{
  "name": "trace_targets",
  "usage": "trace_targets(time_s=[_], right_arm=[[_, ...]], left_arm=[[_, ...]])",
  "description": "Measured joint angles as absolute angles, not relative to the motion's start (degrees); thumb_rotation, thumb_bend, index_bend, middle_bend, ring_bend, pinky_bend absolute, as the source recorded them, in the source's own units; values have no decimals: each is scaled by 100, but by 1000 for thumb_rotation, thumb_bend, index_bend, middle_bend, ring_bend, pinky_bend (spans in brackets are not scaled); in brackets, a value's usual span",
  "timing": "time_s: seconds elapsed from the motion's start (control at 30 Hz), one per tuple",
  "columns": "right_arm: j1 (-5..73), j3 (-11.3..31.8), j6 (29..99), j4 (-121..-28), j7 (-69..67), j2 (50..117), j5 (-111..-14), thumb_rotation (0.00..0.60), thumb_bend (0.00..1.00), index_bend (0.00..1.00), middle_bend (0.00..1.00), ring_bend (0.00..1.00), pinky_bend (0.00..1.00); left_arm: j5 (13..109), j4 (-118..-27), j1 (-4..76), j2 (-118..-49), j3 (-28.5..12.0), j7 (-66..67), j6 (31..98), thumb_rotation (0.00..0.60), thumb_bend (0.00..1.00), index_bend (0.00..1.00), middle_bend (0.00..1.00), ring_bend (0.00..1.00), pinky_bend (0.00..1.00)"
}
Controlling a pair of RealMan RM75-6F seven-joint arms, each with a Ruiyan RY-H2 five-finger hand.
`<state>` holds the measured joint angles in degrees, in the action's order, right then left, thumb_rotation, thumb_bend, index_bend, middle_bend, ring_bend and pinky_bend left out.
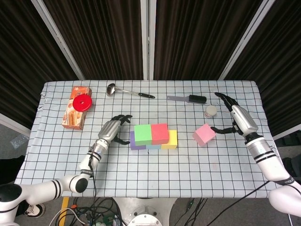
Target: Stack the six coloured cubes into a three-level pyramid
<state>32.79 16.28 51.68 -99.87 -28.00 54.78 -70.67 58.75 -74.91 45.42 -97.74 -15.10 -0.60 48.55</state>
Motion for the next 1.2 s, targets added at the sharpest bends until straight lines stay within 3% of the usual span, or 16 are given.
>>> trace_targets(time_s=[0.77, 1.2], right_arm=[[3269, 1618, 5150, -9952, -2786, 5447, -7096, 600, 101, 0, 44, 0, 0], [3348, 1391, 4890, -9888, -1607, 5107, -7015, 600, 101, 0, 109, 0, 0]], left_arm=[[5873, -7649, 4428, -9552, -1502, 18, 4983, 600, 0, 122, 239, 76, 107], [6144, -8007, 3582, -8483, -1416, 56, 6178, 600, 30, 122, 206, 45, 107]])
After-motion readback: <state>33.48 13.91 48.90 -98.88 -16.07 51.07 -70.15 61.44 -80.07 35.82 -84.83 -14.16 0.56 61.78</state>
